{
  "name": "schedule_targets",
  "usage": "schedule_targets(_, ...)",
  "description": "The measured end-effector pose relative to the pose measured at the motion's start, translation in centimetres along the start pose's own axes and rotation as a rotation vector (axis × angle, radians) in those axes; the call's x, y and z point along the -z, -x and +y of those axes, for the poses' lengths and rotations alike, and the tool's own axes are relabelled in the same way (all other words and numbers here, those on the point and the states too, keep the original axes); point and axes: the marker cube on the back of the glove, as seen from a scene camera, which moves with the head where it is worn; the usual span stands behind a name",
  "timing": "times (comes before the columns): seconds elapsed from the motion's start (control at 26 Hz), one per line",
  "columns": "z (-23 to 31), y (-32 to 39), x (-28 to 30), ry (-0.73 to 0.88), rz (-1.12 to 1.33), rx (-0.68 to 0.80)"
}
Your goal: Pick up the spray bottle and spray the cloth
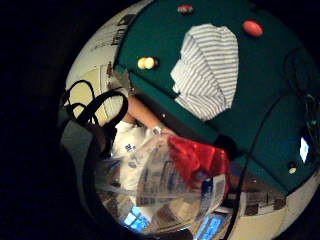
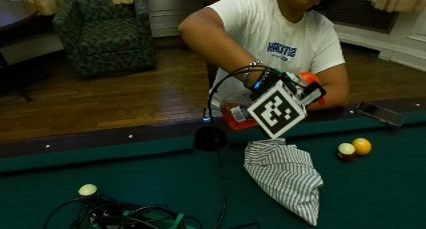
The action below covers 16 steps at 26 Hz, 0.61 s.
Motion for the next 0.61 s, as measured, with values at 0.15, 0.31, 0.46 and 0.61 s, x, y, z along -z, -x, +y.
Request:
schedule_targets(0.15,-1.5,-3.2,-2.1,0.136,0.066,-0.151)
schedule_targets(0.31,-2.8,-5.7,-3.8,0.223,0.082,-0.278)
schedule_targets(0.46,-3.9,-8.3,-5.1,0.287,0.118,-0.374)
schedule_targets(0.61,-4.5,-10.8,-6.1,0.350,0.149,-0.472)
